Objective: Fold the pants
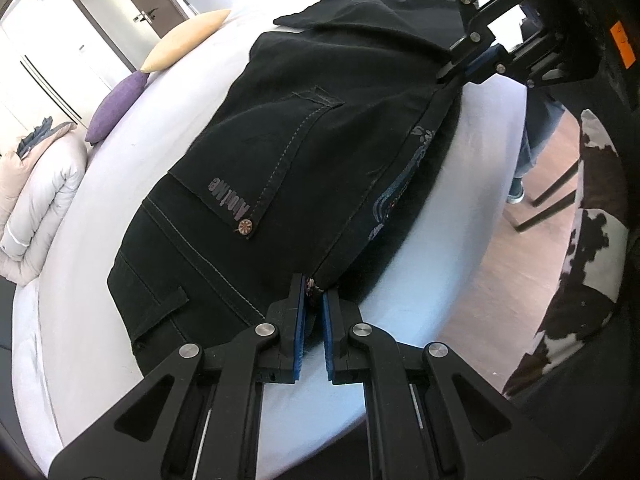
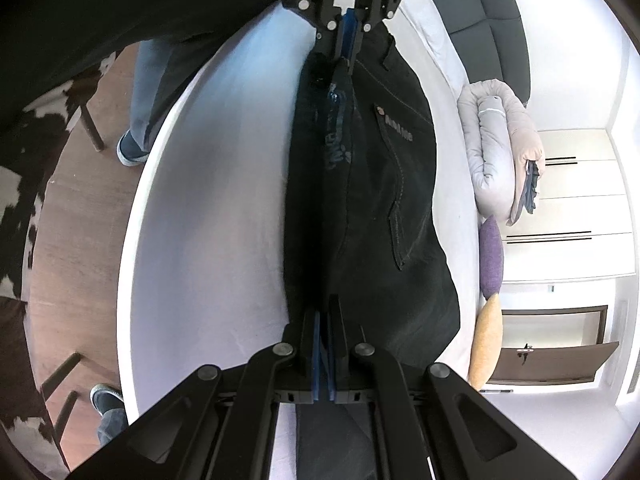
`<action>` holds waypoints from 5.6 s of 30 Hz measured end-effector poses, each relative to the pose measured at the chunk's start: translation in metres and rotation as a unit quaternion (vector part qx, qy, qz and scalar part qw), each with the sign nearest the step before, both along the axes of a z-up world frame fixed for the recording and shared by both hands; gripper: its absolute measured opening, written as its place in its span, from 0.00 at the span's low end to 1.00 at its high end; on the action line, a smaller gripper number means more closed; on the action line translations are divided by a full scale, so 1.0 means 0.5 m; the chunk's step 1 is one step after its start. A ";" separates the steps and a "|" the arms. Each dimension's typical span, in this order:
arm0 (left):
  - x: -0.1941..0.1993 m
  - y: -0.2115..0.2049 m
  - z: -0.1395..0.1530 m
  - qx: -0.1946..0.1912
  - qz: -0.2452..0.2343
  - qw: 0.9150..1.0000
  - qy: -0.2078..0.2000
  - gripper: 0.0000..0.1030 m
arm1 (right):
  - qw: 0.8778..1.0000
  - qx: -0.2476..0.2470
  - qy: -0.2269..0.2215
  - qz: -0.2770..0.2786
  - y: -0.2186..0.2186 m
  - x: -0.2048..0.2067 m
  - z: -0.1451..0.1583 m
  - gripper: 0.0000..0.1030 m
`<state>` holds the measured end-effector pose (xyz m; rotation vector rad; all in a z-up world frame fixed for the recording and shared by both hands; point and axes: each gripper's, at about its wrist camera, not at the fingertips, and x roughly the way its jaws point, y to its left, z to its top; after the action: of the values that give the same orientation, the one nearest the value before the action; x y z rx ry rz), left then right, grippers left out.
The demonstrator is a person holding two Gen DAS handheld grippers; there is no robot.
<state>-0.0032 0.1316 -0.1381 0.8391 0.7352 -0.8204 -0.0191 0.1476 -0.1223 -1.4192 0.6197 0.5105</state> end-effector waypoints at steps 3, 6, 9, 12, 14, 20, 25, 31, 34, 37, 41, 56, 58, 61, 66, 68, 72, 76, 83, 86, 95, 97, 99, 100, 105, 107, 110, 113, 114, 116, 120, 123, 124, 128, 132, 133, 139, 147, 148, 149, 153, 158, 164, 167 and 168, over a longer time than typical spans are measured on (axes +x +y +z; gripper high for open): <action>-0.004 -0.001 -0.006 -0.002 0.000 1.000 -0.005 0.07 | 1.000 0.003 0.001 -0.005 -0.009 -0.005 0.000 0.03; 0.007 0.002 -0.014 -0.007 0.011 1.000 -0.009 0.08 | 1.000 -0.005 0.001 -0.008 -0.007 0.006 -0.009 0.03; 0.011 0.009 -0.008 -0.004 0.019 1.000 -0.008 0.13 | 1.000 -0.008 -0.004 -0.019 0.003 0.012 -0.026 0.06; 0.017 0.027 0.013 0.020 0.022 0.999 0.019 0.14 | 0.999 0.018 -0.008 -0.044 0.005 0.018 -0.023 0.07; 0.030 0.047 0.031 0.020 0.036 0.998 0.044 0.14 | 0.997 0.035 -0.008 -0.061 0.004 0.022 -0.019 0.07; 0.092 0.058 0.116 -0.093 0.107 0.988 0.056 0.14 | 0.993 0.068 -0.016 -0.098 0.014 0.029 -0.013 0.07; 0.168 -0.054 0.070 -0.166 0.157 0.967 0.109 0.14 | 0.981 0.128 -0.037 -0.141 -0.001 0.034 0.019 0.37; 0.230 -0.105 -0.021 -0.205 0.226 0.940 0.155 0.14 | 0.933 0.294 0.028 -0.207 -0.087 0.033 0.123 0.83; 0.243 -0.093 -0.033 -0.231 0.238 0.927 0.177 0.14 | 0.875 0.392 0.054 -0.277 -0.177 0.090 0.184 0.81; 0.241 -0.104 -0.040 -0.219 0.237 0.933 0.161 0.14 | 0.802 0.449 0.021 -0.394 -0.315 0.219 0.237 0.81; 0.234 -0.102 -0.053 -0.231 0.252 0.925 0.168 0.14 | 0.724 0.440 -0.007 -0.532 -0.467 0.416 0.232 0.79; 0.220 -0.043 -0.065 -0.262 0.267 0.908 0.186 0.14 | 0.628 0.380 0.008 -0.679 -0.637 0.717 0.059 0.72; 0.220 -0.047 -0.064 -0.262 0.267 0.909 0.184 0.14 | 0.619 0.401 0.013 -0.675 -0.652 0.715 0.059 0.57; 0.219 -0.050 -0.063 -0.260 0.267 0.910 0.182 0.14 | 0.623 0.412 0.015 -0.665 -0.667 0.706 0.065 0.08; 0.214 -0.064 -0.067 -0.254 0.270 0.912 0.177 0.14 | 0.590 0.486 -0.019 -0.645 -0.712 0.627 0.127 0.04; 0.211 -0.069 -0.068 -0.249 0.271 0.914 0.173 0.14 | 0.556 0.544 -0.037 -0.627 -0.758 0.554 0.174 0.04; 0.204 -0.083 -0.065 -0.240 0.272 0.918 0.163 0.14 | 0.494 0.624 -0.080 -0.600 -0.839 0.371 0.246 0.04; 0.199 -0.092 -0.065 -0.235 0.273 0.919 0.158 0.14 | 0.424 0.673 -0.120 -0.594 -0.920 0.158 0.264 0.04; 0.194 -0.107 -0.061 -0.224 0.280 0.921 0.150 0.14 | 0.292 0.695 -0.129 -0.644 -1.004 -0.127 0.128 0.04; 0.194 -0.114 -0.057 -0.215 0.282 0.923 0.148 0.14 | 0.244 0.707 -0.117 -0.654 -1.002 -0.176 0.067 0.08; 0.196 -0.126 -0.054 -0.209 0.294 0.921 0.146 0.14 | 0.197 0.767 -0.116 -0.599 -0.977 -0.146 0.053 0.63; 0.196 -0.128 -0.054 -0.208 0.295 0.921 0.145 0.14 | 0.175 0.773 -0.113 -0.600 -0.988 -0.133 0.044 0.58; 0.195 -0.129 -0.054 -0.206 0.296 0.922 0.144 0.14 | 0.164 0.773 -0.113 -0.602 -1.001 -0.125 0.035 0.42; 0.195 -0.130 -0.054 -0.206 0.297 0.922 0.143 0.14 | 0.163 0.771 -0.110 -0.605 -1.011 -0.120 0.030 0.29; 0.192 -0.132 -0.055 -0.207 0.299 0.921 0.140 0.14 | 0.148 0.770 -0.106 -0.612 -1.029 -0.140 0.017 0.04; 0.192 -0.131 -0.054 -0.208 0.301 0.920 0.142 0.14 | 0.145 0.765 -0.118 -0.617 -1.019 -0.164 0.024 0.04; 0.192 -0.127 -0.051 -0.206 0.299 0.920 0.146 0.14 | 0.130 0.766 -0.129 -0.617 -1.016 -0.199 0.023 0.03; 0.193 -0.127 -0.049 -0.203 0.296 0.922 0.147 0.14 | 0.124 0.767 -0.125 -0.617 -1.018 -0.212 0.010 0.03; 0.193 -0.127 -0.049 -0.202 0.296 0.922 0.146 0.14 | 0.120 0.768 -0.125 -0.616 -1.019 -0.215 0.008 0.03; 0.194 -0.130 -0.048 -0.200 0.295 0.923 0.145 0.14 | 0.122 0.766 -0.127 -0.619 -1.019 -0.216 0.014 0.03; 0.190 -0.134 -0.046 -0.194 0.291 0.926 0.141 0.14 | 0.120 0.765 -0.124 -0.620 -1.024 -0.220 0.013 0.03; 0.188 -0.135 -0.044 -0.192 0.291 0.927 0.139 0.14 | 0.122 0.764 -0.125 -0.621 -1.027 -0.223 0.008 0.02; 0.186 -0.136 -0.044 -0.191 0.290 0.928 0.136 0.14 | 0.123 0.764 -0.124 -0.621 -1.029 -0.222 0.007 0.02; 0.182 -0.136 -0.043 -0.196 0.292 0.927 0.132 0.14 | 0.128 0.768 -0.120 -0.617 -1.035 -0.220 -0.003 0.00; 0.178 -0.132 -0.042 -0.202 0.294 0.925 0.131 0.14 | 0.135 0.767 -0.130 -0.614 -1.046 -0.242 0.009 0.09; 0.177 -0.130 -0.042 -0.204 0.295 0.924 0.131 0.14 | 0.137 0.762 -0.139 -0.617 -1.047 -0.248 0.017 0.18; 0.167 -0.123 -0.045 -0.217 0.301 0.920 0.126 0.14 | 0.197 0.752 -0.156 -0.609 -1.003 -0.296 0.125 0.64; 0.153 -0.105 -0.042 -0.229 0.304 0.916 0.127 0.14 | 0.301 0.795 0.117 -0.513 -0.740 -0.103 0.126 0.39; 0.151 -0.103 -0.042 -0.229 0.303 0.916 0.127 0.14 | 0.293 0.796 0.146 -0.509 -0.712 -0.081 0.111 0.38; 0.155 -0.105 -0.043 -0.230 0.303 0.916 0.129 0.14 | 0.288 0.791 0.178 -0.509 -0.682 -0.056 0.094 0.38; 0.154 -0.094 -0.043 -0.238 0.301 0.913 0.135 0.14 | 0.278 0.769 0.240 -0.524 -0.618 -0.014 0.048 0.38; 0.152 -0.087 -0.043 -0.240 0.300 0.913 0.136 0.14 | 0.255 0.757 0.267 -0.539 -0.603 -0.004 0.017 0.38; 0.157 -0.096 -0.044 -0.241 0.301 0.913 0.135 0.14 | 0.237 0.762 0.270 -0.539 -0.595 0.008 -0.011 0.38; 0.155 -0.097 -0.044 -0.240 0.301 0.913 0.134 0.14 | 0.244 0.766 0.265 -0.532 -0.605 0.008 -0.020 0.28; 0.155 -0.096 -0.044 -0.239 0.301 0.914 0.134 0.14 | 0.249 0.765 0.265 -0.532 -0.602 0.013 -0.021 0.22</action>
<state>0.0743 0.0835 -0.1602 0.0363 0.9192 -0.5167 -0.0124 -0.1534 -0.1328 1.2767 0.9202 0.1591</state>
